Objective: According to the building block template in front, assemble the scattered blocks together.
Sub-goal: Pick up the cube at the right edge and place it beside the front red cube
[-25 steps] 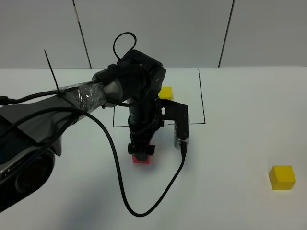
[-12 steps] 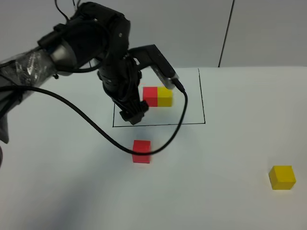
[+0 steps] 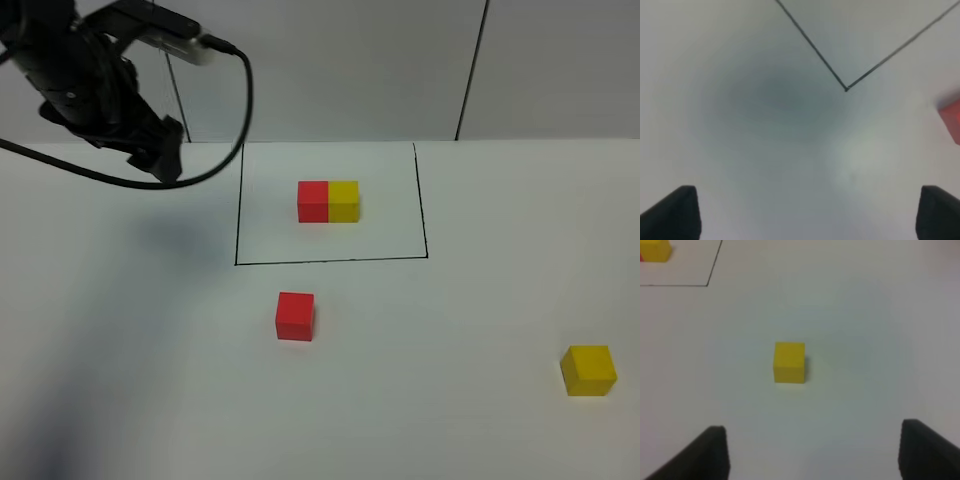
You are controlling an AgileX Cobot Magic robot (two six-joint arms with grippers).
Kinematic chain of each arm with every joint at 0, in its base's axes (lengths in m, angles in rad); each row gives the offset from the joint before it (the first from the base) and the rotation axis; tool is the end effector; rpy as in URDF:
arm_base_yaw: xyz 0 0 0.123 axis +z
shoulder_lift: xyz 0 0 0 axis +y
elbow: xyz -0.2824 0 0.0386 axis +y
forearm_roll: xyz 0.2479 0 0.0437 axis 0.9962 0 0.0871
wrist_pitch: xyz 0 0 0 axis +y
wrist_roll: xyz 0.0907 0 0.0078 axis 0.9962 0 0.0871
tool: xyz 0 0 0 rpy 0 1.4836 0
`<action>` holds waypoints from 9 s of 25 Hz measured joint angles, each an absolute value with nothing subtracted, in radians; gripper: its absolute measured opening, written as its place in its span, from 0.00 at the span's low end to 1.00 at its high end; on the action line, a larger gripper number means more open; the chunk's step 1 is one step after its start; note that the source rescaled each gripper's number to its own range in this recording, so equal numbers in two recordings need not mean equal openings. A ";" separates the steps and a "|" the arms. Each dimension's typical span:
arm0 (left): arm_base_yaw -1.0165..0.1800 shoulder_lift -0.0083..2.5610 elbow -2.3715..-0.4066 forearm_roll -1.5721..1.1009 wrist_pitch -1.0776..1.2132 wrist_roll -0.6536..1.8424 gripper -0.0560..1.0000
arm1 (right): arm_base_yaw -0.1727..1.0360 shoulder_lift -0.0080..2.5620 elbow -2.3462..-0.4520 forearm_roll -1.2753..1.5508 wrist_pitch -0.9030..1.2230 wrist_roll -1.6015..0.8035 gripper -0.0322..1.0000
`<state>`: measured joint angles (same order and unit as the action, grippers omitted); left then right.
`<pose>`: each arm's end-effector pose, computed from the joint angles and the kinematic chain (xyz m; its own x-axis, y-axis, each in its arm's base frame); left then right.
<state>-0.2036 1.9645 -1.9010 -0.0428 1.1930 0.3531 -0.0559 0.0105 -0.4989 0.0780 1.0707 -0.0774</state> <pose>0.4200 -0.0904 0.3131 -0.7787 0.4984 -0.3812 0.5033 0.8589 0.0949 -0.0033 0.0064 0.2763 -0.4727 -0.0134 -0.8811 -0.0233 0.9997 -0.0028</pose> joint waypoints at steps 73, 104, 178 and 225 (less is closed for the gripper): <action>0.035 -0.005 -0.508 -0.087 1.051 0.073 0.76 | -0.056 0.011 -0.499 0.078 1.071 -0.077 0.61; 0.035 -0.005 -0.508 -0.087 1.051 0.071 0.75 | -0.056 0.011 -0.499 0.078 1.071 -0.077 0.61; 0.035 -0.005 -0.507 -0.086 1.050 0.071 0.64 | -0.056 1.786 -0.850 0.299 0.576 -0.295 0.59; 0.035 -0.005 -0.507 -0.086 1.050 0.070 0.64 | 0.572 2.329 -1.875 0.050 1.176 -0.877 0.28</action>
